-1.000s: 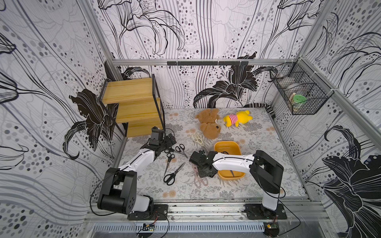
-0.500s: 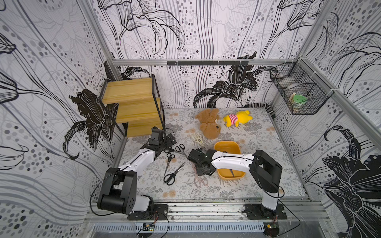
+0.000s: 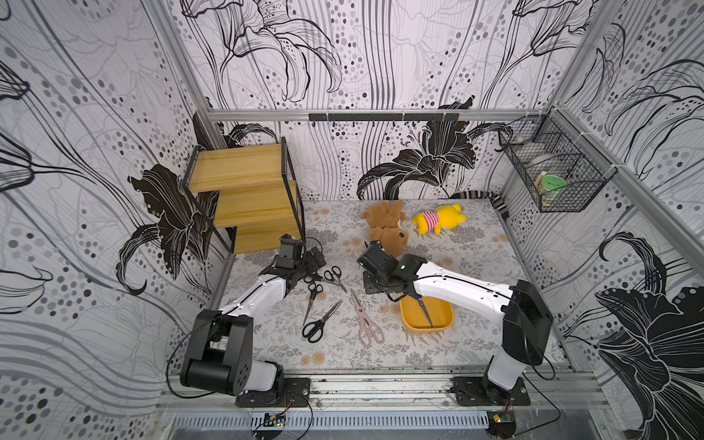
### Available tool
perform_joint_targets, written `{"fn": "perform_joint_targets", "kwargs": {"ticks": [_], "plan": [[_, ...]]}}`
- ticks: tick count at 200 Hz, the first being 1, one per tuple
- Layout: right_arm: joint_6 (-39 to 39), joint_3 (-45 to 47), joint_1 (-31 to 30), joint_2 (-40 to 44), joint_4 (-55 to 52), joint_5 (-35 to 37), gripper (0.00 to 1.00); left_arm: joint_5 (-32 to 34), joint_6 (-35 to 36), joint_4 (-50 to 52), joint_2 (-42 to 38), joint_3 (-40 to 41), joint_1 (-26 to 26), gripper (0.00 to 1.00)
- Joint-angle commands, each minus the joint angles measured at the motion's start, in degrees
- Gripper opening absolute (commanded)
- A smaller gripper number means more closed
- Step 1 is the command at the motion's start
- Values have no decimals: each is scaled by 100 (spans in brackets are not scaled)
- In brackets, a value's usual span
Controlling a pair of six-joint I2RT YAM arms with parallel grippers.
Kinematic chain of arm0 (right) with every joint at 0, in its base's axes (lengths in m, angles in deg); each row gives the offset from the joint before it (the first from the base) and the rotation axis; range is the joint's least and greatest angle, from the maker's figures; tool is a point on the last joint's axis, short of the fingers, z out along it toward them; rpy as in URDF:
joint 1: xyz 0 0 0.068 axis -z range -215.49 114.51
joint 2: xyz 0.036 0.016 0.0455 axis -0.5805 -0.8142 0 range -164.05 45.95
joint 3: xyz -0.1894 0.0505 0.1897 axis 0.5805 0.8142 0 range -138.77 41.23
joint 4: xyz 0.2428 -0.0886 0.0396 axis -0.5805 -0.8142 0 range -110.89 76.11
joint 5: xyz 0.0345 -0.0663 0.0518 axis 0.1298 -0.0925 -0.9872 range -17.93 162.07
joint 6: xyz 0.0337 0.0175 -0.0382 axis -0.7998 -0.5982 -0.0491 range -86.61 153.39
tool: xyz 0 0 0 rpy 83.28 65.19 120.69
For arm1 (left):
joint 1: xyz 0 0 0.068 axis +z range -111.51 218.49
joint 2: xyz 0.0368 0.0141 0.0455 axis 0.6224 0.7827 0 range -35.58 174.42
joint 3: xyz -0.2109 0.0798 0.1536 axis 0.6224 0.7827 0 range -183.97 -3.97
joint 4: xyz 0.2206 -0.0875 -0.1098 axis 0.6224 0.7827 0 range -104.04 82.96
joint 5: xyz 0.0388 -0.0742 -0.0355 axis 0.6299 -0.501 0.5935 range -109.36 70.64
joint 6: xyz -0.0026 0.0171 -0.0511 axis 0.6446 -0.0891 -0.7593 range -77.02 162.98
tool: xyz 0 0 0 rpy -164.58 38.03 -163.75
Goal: Put the scissors into the storage box
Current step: Pick up the scissors from the center of the board, then place the scissors in the storage box.
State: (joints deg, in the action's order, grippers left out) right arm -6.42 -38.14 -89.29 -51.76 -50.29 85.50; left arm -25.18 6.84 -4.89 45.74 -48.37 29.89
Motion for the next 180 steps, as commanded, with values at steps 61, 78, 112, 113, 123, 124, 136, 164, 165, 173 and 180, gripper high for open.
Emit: {"fn": "perform_joint_targets", "kwargs": {"ticks": [61,78,112,113,123,124,136,164,165,173,180], "plan": [[-229,1747,581,1473,-490,390,0,-516,-50,31,257,-464,-154,97],[-378,2113,581,1675,-478,334,0,-506,-72,8,281,-463,-260,97],[-655,2785,581,1874,-234,157,0,-456,-136,0,351,-455,-430,97],[-662,2795,581,1876,-226,154,0,-460,-146,0,355,-455,-435,97],[-721,2923,581,1870,-157,132,0,-448,-156,0,375,-455,-466,97],[-730,2938,581,1865,-152,133,0,-447,-156,4,376,-455,-466,97],[-771,3090,581,1826,-30,105,0,-435,-165,-1,384,-464,-491,97],[-791,3309,581,1665,148,72,0,-404,-172,11,390,-464,-505,97],[-787,3307,581,1658,150,72,0,-407,-168,10,392,-464,-503,97],[-782,3331,586,1605,194,70,0,-409,-166,10,392,-455,-502,97],[-771,3347,582,1553,220,72,0,-401,-174,1,388,-454,-507,97]]}}
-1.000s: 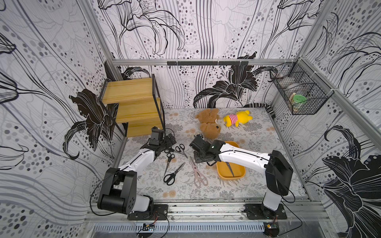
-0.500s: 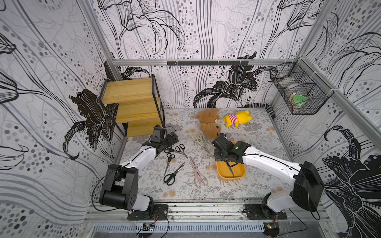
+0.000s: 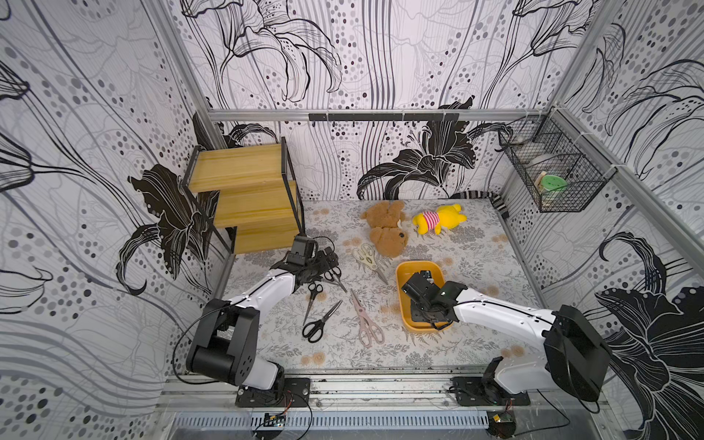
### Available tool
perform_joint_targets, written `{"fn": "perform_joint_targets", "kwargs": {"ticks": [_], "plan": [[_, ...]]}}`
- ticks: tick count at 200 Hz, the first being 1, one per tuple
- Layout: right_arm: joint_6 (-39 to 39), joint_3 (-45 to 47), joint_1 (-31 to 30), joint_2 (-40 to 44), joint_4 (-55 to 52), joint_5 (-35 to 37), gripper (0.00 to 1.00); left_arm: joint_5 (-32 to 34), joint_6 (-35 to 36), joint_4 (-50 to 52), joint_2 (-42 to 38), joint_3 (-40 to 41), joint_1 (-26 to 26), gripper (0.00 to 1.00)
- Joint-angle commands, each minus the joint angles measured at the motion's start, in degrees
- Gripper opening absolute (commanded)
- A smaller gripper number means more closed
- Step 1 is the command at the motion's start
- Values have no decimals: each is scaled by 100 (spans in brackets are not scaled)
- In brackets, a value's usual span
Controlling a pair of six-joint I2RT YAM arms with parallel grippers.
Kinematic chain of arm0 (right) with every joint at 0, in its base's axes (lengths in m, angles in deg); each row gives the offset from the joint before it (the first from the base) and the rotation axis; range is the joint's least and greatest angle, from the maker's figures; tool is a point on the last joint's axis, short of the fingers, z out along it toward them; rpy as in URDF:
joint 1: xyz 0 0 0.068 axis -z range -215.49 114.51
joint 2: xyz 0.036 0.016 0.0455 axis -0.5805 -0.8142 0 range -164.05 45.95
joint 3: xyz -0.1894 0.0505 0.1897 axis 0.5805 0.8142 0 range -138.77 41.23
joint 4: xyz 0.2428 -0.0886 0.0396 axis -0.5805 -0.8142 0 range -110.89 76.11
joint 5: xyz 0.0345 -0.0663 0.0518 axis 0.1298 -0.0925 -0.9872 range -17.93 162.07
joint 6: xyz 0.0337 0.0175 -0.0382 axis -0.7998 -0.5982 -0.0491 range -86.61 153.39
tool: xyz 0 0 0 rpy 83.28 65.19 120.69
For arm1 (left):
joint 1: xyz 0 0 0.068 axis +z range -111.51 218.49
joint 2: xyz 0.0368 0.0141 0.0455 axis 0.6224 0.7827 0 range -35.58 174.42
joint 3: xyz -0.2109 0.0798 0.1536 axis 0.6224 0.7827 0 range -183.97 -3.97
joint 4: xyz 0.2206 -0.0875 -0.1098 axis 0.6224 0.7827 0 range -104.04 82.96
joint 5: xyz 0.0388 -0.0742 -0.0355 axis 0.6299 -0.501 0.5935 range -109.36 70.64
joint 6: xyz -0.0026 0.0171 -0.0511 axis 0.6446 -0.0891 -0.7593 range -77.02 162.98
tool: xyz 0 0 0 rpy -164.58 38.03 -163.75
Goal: Put the scissors into the storage box
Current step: Place the scissors in the storage box.
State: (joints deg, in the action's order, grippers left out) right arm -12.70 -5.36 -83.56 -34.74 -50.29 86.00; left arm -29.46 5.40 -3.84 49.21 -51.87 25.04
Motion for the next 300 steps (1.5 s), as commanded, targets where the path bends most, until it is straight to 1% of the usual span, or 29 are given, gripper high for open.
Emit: {"fn": "perform_joint_targets", "kwargs": {"ticks": [1,40,86,95,104,123,148,181,226,250,271,300], "plan": [[-141,74,9,-154,230,22,0,31,-30,-100,39,-100,-24,97],[-111,71,9,-405,352,30,0,33,-33,-104,33,-49,-17,97],[-80,21,9,-501,389,-5,16,59,-12,-110,2,-2,-17,97],[-65,-23,9,-501,364,4,22,62,-14,-112,-8,-2,-20,97],[-45,-67,9,-493,325,17,25,70,-2,-110,-16,0,-20,97],[-19,-178,9,-449,193,80,28,71,14,-110,-18,0,-25,97],[42,-433,9,-356,-35,198,29,57,10,-139,-31,-17,-17,97],[340,-1118,9,-444,-384,360,30,26,-21,-217,-42,-13,-17,97],[877,-2387,9,-1004,-450,422,30,123,49,-246,-86,46,-17,97],[1115,-3042,9,-1452,-342,360,30,172,84,-279,-128,172,-17,97],[1319,-3663,9,-2127,-304,217,30,218,68,-292,-158,224,-17,97],[1535,-4296,9,-2780,-144,-74,30,213,53,-386,-236,202,-12,97]]}}
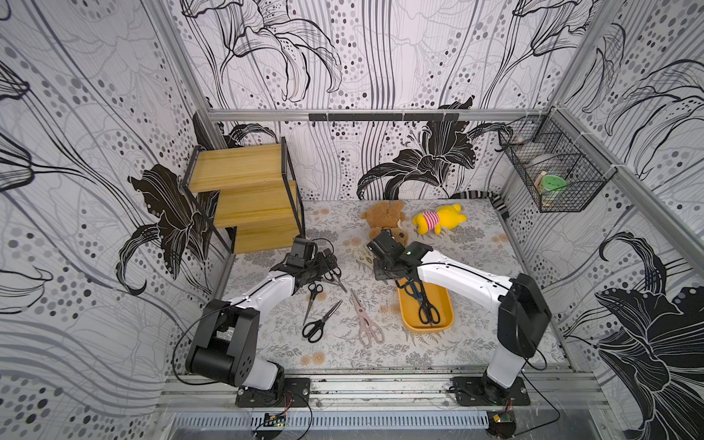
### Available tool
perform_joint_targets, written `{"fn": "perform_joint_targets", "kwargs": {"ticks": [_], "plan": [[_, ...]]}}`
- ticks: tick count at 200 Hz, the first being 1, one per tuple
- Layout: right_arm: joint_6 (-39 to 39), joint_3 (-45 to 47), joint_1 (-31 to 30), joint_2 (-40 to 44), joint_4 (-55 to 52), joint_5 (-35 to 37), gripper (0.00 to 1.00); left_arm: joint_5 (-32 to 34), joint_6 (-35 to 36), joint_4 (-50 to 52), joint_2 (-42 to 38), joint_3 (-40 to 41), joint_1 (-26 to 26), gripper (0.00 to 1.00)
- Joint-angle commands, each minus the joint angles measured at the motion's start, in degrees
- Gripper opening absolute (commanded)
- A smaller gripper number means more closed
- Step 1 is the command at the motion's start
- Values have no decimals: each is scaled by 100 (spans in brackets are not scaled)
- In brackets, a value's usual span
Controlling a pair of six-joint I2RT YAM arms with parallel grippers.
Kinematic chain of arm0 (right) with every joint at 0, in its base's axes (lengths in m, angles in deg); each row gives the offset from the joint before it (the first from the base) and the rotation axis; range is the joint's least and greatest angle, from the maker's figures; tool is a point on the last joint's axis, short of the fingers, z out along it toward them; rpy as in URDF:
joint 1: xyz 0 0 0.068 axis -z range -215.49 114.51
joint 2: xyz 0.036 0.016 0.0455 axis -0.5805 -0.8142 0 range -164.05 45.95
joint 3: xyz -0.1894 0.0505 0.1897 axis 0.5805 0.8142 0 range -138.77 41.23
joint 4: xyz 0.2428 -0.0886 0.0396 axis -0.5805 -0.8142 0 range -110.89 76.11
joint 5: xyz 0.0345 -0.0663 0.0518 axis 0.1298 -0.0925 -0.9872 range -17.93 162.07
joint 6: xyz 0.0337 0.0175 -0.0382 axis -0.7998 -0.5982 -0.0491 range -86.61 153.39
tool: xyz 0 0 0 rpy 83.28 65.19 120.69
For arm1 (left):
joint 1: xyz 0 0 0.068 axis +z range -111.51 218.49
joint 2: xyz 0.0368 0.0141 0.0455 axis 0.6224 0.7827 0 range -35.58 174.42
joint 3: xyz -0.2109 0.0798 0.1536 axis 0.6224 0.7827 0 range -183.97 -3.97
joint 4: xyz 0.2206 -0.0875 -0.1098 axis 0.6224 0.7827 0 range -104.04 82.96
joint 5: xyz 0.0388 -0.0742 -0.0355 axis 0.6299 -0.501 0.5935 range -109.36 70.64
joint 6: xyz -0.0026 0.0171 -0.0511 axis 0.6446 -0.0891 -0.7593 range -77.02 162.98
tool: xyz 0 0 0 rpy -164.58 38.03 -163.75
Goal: Put the scissors into the storage box
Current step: Place the scissors in the storage box, then pick up the scissors from the center of the board.
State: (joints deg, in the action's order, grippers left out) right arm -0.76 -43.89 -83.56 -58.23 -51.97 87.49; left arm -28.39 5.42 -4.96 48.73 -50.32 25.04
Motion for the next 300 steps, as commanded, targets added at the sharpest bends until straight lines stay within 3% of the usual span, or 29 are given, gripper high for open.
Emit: {"fn": "perform_joint_targets", "kwargs": {"ticks": [1,140,300], "plan": [[349,-474,9,-447,27,-228,30,105,49,-275,-192,43,-14,97],[1763,-3177,9,-2858,82,-524,30,95,-358,-500,-459,289,530,97],[2085,-3669,500,-3692,-69,-947,28,132,-417,-565,-494,363,729,97]]}}
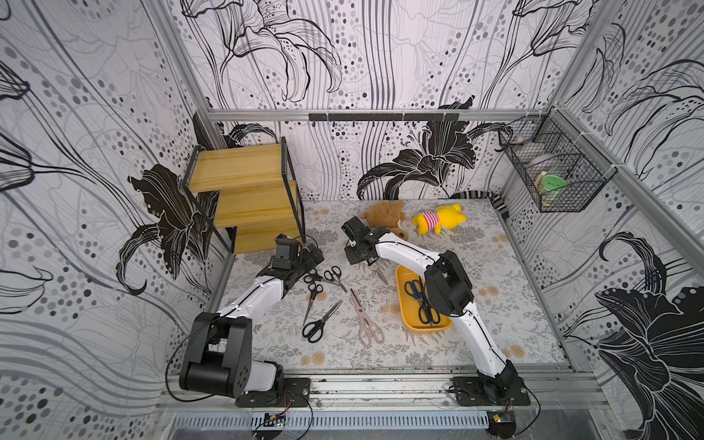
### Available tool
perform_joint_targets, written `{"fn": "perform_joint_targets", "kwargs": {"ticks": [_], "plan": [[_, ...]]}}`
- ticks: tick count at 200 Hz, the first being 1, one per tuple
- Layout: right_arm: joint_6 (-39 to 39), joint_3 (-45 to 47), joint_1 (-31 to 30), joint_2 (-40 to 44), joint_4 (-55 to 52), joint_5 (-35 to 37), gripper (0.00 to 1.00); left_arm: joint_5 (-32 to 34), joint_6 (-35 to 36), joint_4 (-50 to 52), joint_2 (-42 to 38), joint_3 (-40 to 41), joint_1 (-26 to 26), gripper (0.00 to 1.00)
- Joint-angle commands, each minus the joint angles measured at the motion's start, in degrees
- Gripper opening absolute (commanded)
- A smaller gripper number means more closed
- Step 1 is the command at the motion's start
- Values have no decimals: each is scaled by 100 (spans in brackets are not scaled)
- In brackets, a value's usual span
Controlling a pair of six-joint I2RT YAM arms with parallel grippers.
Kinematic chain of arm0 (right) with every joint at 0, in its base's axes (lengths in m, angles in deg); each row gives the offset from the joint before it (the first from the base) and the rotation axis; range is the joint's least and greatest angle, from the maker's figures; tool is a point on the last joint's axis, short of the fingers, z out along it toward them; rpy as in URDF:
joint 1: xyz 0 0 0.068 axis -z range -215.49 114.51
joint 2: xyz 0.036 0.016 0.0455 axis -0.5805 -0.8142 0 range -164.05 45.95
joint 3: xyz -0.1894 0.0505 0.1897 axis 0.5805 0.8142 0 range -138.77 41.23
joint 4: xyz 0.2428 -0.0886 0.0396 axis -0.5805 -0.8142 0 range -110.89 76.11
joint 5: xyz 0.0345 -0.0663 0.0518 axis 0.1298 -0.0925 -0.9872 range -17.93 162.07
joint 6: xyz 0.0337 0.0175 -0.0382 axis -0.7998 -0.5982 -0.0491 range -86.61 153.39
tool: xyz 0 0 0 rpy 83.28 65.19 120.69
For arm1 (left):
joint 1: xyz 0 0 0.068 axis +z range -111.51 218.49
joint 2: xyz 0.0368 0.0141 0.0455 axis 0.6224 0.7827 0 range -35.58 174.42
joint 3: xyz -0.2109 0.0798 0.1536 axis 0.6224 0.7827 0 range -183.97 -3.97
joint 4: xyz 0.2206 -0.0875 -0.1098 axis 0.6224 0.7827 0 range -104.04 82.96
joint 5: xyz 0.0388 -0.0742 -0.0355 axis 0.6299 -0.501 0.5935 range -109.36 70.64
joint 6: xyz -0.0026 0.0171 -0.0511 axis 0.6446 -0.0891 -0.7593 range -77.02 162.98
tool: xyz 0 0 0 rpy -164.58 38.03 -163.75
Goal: Put the scissors into the storage box
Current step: Pick up the scissors from the center of the board.
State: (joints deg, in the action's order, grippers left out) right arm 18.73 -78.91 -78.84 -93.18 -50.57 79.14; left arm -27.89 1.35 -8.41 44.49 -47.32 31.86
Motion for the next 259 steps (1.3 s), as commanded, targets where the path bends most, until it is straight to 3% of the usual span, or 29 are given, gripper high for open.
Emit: {"fn": "perform_joint_targets", "kwargs": {"ticks": [1,155,259], "plan": [[137,-172,28,-195,-204,-111,28,81,-11,-216,-70,64,43,97],[621,-103,152,-510,-374,-64,21,89,17,-191,-9,29,57,97],[389,75,152,-213,64,-444,0,89,32,-176,-14,20,75,97]]}}
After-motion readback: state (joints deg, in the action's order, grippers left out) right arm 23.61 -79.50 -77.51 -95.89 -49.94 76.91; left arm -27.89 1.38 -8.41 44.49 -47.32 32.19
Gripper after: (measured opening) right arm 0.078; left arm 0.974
